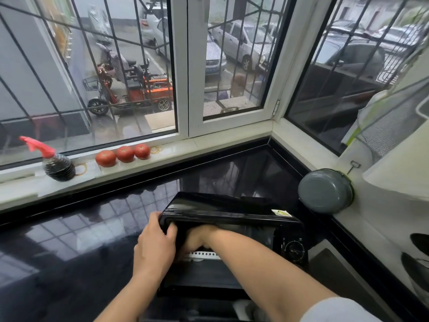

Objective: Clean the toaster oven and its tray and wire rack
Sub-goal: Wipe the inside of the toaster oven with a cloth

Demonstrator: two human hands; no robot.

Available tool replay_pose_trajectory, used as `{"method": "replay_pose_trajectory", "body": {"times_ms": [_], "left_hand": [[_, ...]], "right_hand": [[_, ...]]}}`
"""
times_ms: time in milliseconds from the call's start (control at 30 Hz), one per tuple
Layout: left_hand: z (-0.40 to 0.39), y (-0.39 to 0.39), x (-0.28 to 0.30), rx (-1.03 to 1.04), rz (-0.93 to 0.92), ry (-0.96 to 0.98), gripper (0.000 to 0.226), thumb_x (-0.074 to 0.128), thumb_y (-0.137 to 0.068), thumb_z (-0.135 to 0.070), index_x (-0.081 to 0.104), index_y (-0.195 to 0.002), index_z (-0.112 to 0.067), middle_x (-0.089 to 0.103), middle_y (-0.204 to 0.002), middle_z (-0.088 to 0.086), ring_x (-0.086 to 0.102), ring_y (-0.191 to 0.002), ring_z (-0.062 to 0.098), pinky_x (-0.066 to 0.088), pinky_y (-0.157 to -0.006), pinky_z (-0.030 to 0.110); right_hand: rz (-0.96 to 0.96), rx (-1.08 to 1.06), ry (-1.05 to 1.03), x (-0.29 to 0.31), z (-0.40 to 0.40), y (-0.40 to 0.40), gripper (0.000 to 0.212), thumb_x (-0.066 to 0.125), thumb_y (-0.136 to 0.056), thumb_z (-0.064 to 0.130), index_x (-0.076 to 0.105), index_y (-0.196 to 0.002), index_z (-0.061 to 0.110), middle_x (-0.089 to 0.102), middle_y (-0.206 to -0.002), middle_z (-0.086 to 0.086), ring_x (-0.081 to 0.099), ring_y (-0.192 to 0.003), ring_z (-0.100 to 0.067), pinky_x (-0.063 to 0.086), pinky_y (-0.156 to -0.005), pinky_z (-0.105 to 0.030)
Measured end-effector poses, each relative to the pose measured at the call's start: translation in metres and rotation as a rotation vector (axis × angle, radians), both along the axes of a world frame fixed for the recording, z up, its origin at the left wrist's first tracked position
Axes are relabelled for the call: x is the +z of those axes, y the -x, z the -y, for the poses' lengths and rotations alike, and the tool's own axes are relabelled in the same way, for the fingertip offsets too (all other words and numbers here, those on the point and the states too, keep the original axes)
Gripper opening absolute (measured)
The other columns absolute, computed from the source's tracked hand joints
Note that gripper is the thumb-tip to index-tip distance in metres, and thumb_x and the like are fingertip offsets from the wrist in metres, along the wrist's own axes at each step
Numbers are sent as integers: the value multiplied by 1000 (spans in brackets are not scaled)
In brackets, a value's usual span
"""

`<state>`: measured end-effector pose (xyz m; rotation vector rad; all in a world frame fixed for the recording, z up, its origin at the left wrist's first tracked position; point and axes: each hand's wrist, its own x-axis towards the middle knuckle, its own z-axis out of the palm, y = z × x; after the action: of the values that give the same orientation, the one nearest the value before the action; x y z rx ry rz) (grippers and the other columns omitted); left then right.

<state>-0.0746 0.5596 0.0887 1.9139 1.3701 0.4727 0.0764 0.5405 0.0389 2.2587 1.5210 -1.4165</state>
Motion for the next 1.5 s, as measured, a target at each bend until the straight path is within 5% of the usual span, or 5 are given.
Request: {"method": "replay_pose_trajectory", "body": {"times_ms": [567, 900, 1033, 1233, 1500], "left_hand": [[-2, -1, 4, -15, 3, 33, 14, 52, -101, -42, 39, -105, -43, 62, -96, -5, 59, -88, 30, 41, -76, 41], [-4, -1, 3, -32, 0, 31, 16, 52, -101, -43, 44, -115, -37, 63, -98, -2, 60, -89, 29, 44, -75, 42], [-3, 0, 3, -26, -1, 16, 16, 53, -101, -40, 42, -114, -39, 60, -95, -4, 55, -85, 26, 41, -75, 40], [-4, 0, 2, -28, 7, 14, 17, 52, -102, -41, 38, -110, -44, 59, -92, -7, 55, -83, 24, 41, -74, 41], [-2, 2, 0, -34, 12, 7, 21, 51, -102, -42, 32, -104, -49, 53, -84, -14, 55, -80, 22, 42, -72, 41]], "right_hand": [[180, 72, 377, 9, 49, -59, 93, 79, -62, 74, 62, -133, 17, 56, -144, 0, 55, -123, -23, 43, -90, -32], [188, -99, 339, 13, 58, -52, 107, 11, -67, 100, 18, -156, 42, 11, -167, 3, 14, -153, -23, 11, -122, -49], [247, -135, 334, 11, 61, -56, 66, 21, -103, 61, 31, -156, 23, 40, -155, -7, 58, -109, -20, 42, -94, -33], [279, -236, 362, 10, 66, -63, 31, 42, -102, 14, 52, -73, 10, 51, -73, -8, 47, -56, -17, 42, -51, -24], [384, -444, 4, -3, 70, -68, 44, 28, -109, 15, 38, -149, -2, 37, -155, -22, 36, -143, -37, 29, -117, -42]]}}
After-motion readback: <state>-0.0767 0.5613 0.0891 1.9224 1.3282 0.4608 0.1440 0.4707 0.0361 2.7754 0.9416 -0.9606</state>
